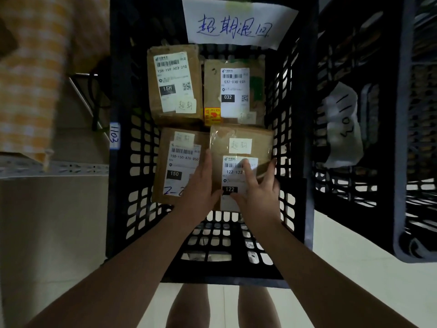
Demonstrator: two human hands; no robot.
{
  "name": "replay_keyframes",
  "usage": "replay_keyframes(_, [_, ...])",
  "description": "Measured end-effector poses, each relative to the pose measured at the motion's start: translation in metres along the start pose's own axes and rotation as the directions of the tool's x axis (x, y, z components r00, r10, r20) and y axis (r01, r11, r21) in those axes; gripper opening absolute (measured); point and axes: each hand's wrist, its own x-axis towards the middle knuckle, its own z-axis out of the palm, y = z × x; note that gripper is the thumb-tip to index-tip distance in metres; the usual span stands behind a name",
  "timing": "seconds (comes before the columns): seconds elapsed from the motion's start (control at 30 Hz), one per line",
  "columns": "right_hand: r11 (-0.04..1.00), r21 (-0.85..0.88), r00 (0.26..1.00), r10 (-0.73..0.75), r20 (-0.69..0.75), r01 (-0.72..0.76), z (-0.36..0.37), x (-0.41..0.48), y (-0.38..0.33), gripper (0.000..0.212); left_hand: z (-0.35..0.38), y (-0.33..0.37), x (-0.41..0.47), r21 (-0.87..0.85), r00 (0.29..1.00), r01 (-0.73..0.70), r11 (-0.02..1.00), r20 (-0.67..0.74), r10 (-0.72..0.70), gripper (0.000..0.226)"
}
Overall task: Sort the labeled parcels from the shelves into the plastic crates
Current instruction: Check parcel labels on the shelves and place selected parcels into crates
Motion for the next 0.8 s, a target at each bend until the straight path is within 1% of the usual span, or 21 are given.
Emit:
replay_keyframes(0.17, [0.997,0.038,0.994,0.069,0.090,-0.072,0.006,-0.011,0.009,0.083,0.003,-0.001,-0.013,0.072,0.998,-0.034,0.997,0.057,0.030,0.094])
replay_keyframes(0.27, [0.996,0.036,0.994,0.080,0.076,-0.083,0.007,0.005,0.008,0.086,0.002,0.002,0.000,0.061,0.995,-0.080,0.995,0.056,0.077,0.087])
replay_keyframes(0.3, [0.997,0.038,0.996,0.068,0.066,-0.071,0.009,0.015,0.010,0.086,0.001,0.001,0.008,0.088,0.994,-0.085,0.992,0.076,0.078,0.085])
replay_keyframes(0.33, [0.998,0.030,0.996,0.060,0.067,-0.062,0.009,0.024,0.012,0.084,0.000,0.000,0.015,0.169,0.990,-0.108,0.980,0.112,0.089,0.082])
replay_keyframes(0.37, [0.998,0.017,0.995,0.054,0.082,-0.056,0.010,0.032,0.015,0.081,-0.002,-0.001,0.021,0.308,0.981,-0.157,0.939,0.159,0.111,0.080])
replay_keyframes(0.4, [0.999,-0.016,0.994,0.041,0.105,-0.040,0.013,0.039,0.019,0.078,-0.003,-0.004,0.024,0.470,0.968,-0.236,0.851,0.195,0.161,0.077])
replay_keyframes(0.43, [0.997,-0.081,0.991,0.024,0.131,-0.013,0.015,0.045,0.021,0.078,-0.005,-0.009,0.027,0.609,0.946,-0.323,0.724,0.225,0.233,0.075])
replay_keyframes(0.47, [0.986,-0.166,0.986,0.017,0.166,0.011,0.019,0.049,0.024,0.080,-0.008,-0.011,0.027,0.691,0.929,-0.366,0.623,0.233,0.288,0.072])
replay_keyframes(0.5, [0.977,-0.214,0.982,0.020,0.186,0.021,0.023,0.051,0.026,0.083,-0.011,-0.014,0.026,0.726,0.926,-0.361,0.586,0.204,0.318,0.071])
replay_keyframes(0.53, [0.976,-0.216,0.983,0.032,0.181,0.008,0.027,0.052,0.026,0.086,-0.013,-0.018,0.024,0.735,0.932,-0.336,0.588,0.168,0.322,0.072])
replay_keyframes(0.6, [0.984,-0.177,0.984,0.068,0.168,-0.038,0.032,0.052,0.024,0.090,-0.019,-0.030,0.021,0.744,0.962,-0.261,0.614,0.146,0.232,0.081])
replay_keyframes(0.67, [0.981,-0.184,0.979,0.087,0.185,-0.053,0.035,0.050,0.019,0.092,-0.023,-0.041,0.019,0.770,0.981,-0.192,0.609,0.142,0.129,0.092])
replay_keyframes(0.73, [0.975,-0.217,0.978,0.081,0.195,-0.038,0.035,0.050,0.015,0.097,-0.024,-0.049,0.022,0.759,0.985,-0.162,0.631,0.161,0.061,0.099])
replay_keyframes(0.8, [0.965,-0.259,0.980,0.083,0.178,-0.035,0.037,0.053,0.013,0.104,-0.025,-0.047,0.027,0.733,0.984,-0.148,0.664,0.175,0.027,0.102])
